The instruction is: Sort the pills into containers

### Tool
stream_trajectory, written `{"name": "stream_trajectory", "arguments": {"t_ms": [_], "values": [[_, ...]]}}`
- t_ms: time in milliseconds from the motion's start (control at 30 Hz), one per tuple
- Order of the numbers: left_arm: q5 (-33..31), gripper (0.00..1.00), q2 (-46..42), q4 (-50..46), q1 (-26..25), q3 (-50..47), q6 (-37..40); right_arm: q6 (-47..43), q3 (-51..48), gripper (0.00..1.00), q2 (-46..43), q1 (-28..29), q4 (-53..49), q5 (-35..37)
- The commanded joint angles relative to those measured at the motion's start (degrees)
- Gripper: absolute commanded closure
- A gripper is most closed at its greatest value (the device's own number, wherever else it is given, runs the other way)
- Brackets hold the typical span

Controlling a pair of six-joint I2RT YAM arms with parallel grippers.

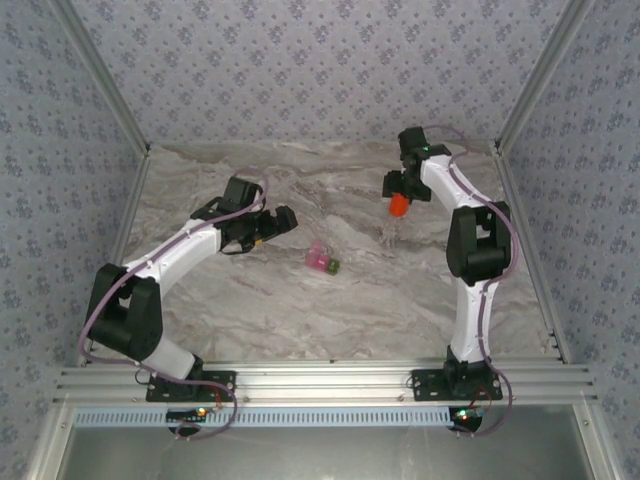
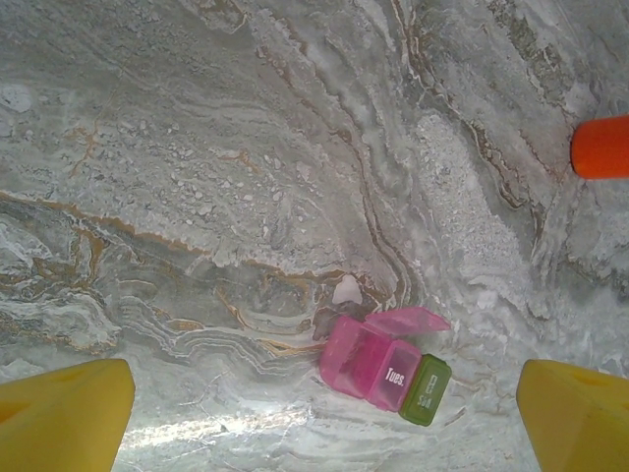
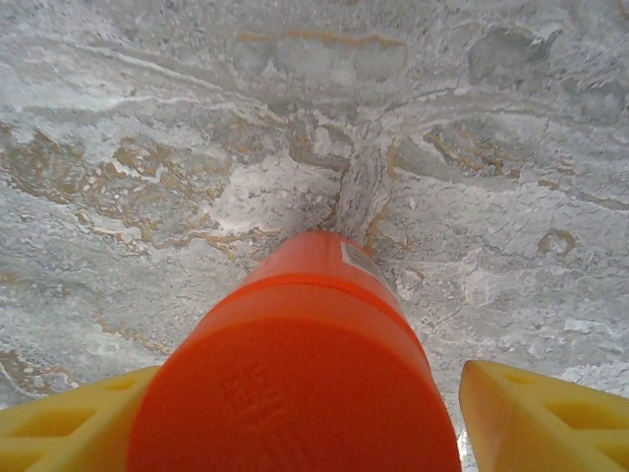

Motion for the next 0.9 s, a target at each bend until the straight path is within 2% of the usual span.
{"name": "stream_trajectory", "arguments": {"t_ms": [0,233,400,633,733,767,867], "values": [[1.1,0.00,0.6,0.9,0.2,2.2,-0.4,-0.7,0.1,0.26,-1.6,-0.2,-0.1,0.1],[1.1,0.00,0.6,0.7,0.2,2.2,-0.1,-0.7,0.1,0.31,-0.9,-0.1,-0.3,-0.8],[1.0,0.00,0.5,0.8,0.2,2.2,0.2,-1.0,0.0,0.41,-0.7,-0.1,-0.3,-1.5],[0.9,0.00,0.5,0.8,0.2,2.2,1.0,-1.3,-0.3,0.38,-0.3,0.2,-0.4,-1.4],[1.0,0.00,0.6,0.8,0.2,2.1,1.4,-1.4,-0.3,0.40,-0.2,0.2,-0.3,-1.5],[0.9,0.00,0.6,0.8,0.2,2.0,1.6,-1.4,-0.3,0.42,-0.1,0.2,-0.3,-1.6],[0.9,0.00,0.5,0.9,0.2,2.0,3.6,-1.5,-0.2,0.57,-0.3,0.3,-0.2,-2.0]]}}
